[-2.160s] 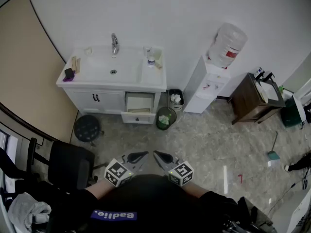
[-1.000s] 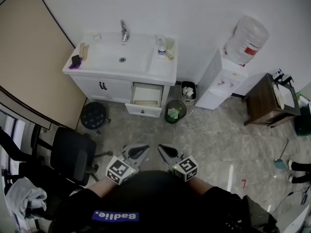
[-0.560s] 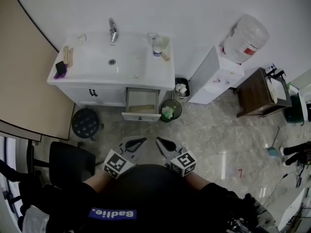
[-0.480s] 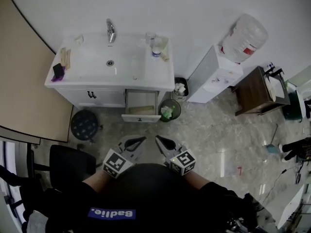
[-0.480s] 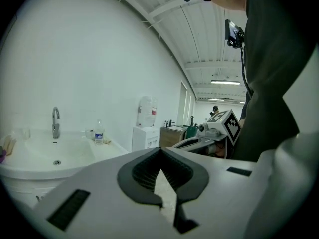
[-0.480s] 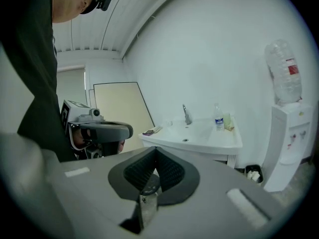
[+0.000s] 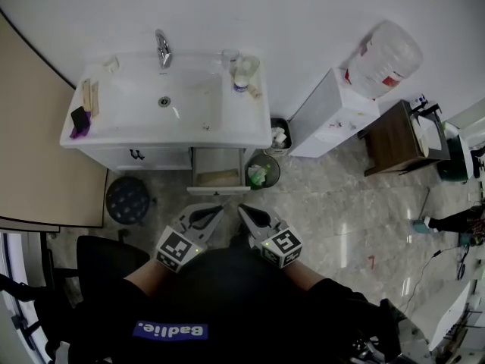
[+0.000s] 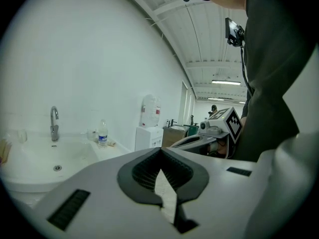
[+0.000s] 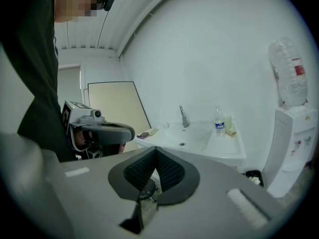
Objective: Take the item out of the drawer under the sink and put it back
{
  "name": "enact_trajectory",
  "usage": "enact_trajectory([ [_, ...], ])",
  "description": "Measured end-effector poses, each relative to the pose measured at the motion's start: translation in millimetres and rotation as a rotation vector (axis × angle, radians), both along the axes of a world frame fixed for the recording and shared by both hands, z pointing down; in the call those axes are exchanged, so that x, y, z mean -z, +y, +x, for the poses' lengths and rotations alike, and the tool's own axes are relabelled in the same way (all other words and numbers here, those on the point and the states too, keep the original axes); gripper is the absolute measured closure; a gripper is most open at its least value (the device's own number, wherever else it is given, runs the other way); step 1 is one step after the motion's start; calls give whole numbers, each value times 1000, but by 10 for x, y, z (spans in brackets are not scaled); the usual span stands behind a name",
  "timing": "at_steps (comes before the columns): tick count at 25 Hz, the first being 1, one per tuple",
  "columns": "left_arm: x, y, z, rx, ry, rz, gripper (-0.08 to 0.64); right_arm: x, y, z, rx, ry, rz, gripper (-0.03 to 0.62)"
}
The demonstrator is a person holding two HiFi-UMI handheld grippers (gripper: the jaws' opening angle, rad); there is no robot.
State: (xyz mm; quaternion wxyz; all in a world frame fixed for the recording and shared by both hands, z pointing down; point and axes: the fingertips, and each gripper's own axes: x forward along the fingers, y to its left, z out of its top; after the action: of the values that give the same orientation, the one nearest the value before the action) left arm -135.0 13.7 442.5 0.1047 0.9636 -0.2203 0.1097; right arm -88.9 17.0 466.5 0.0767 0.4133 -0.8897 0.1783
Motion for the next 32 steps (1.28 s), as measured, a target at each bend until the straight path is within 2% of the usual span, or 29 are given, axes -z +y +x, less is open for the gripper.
enact_trajectory([
  [10,-69,-515,507,150,-8,-62,554,-1,-563,581,99,-28,-6,591],
  [15,-143,-667,741,207,-15,-54,554,-105,-680,823,143,-29,-17,591],
  [23,-292,-842,729,167,-36,-39,554,-191,-841,870,100,-26,-34,591],
  [32,-643,-1123,618,127,-91,-98,554,-319,-938,788,53,-15,-67,591],
])
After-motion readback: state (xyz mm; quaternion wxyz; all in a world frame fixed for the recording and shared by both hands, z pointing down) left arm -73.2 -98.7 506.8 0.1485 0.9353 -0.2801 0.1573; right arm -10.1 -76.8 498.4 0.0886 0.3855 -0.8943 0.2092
